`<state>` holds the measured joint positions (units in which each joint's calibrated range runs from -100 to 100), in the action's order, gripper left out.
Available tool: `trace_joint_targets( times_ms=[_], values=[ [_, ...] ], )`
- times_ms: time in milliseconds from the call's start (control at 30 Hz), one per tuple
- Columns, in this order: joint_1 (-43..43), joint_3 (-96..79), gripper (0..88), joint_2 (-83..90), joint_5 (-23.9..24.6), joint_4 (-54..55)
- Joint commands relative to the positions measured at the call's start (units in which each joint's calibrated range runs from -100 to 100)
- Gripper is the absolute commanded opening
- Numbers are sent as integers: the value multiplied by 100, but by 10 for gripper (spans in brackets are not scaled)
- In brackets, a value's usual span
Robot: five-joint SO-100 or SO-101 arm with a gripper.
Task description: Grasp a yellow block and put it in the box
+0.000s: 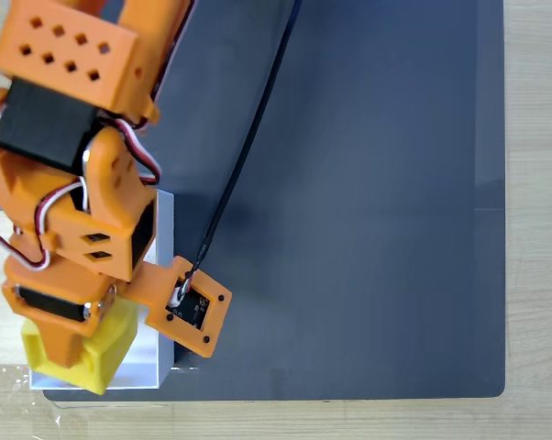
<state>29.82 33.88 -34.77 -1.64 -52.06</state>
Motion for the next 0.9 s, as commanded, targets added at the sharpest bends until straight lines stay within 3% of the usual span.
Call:
trace_joint_targets(
  times_ms=[0,200,400,500,867],
  values=[
    [14,280,184,-23,-151,92],
    [39,-208,196,-49,-466,92],
    [82,-280,378,-40,-461,-318],
    [82,-244,426,2,-450,-623],
    [-121,-326,430,909,-403,-615]
  ],
)
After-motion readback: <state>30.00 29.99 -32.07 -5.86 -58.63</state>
